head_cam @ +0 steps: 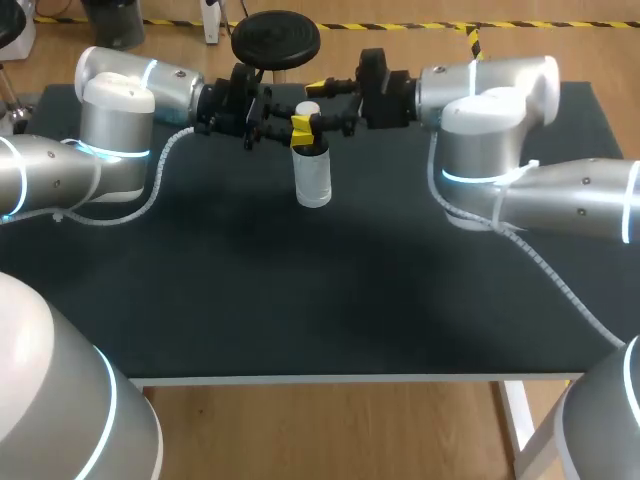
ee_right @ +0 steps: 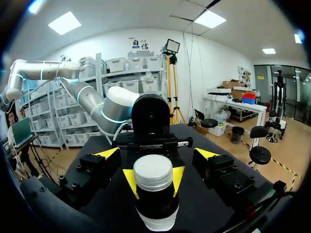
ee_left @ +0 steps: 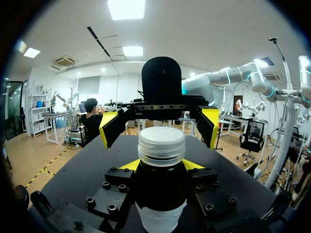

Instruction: Unscrew the bottle cap

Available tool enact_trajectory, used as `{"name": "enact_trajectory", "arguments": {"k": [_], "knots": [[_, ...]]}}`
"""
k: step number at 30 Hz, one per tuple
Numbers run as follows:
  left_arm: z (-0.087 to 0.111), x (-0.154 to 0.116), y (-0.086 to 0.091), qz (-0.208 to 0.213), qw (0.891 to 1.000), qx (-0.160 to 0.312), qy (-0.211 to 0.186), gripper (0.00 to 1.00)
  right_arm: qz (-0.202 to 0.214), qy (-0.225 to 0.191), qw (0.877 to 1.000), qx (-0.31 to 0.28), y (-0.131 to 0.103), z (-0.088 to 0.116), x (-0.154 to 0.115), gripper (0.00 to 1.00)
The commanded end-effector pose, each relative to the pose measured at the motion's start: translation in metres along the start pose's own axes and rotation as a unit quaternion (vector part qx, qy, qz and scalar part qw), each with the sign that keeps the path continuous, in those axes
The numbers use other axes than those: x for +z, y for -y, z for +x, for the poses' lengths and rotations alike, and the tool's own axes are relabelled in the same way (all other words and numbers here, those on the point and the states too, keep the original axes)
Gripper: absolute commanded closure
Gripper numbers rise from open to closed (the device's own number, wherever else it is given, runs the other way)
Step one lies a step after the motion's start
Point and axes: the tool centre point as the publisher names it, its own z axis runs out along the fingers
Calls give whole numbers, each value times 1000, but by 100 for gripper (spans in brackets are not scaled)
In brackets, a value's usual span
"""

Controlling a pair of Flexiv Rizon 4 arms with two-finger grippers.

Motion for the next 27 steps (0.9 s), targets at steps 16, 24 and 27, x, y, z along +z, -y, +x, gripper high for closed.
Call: {"name": "enact_trajectory", "arguments": {"k": [16, 24, 27], "knots": [[0, 0, -1, 0, 1000, 0, 0, 100, -3, -8, 1000, 4, 3, -2, 5, 100], [0, 0, -1, 0, 1000, 0, 0, 100, -20, -51, 998, 5, 8, -7, 3, 100], [0, 0, -1, 0, 1000, 0, 0, 100, -29, -77, 997, 5, 10, -10, 2, 100]]}}
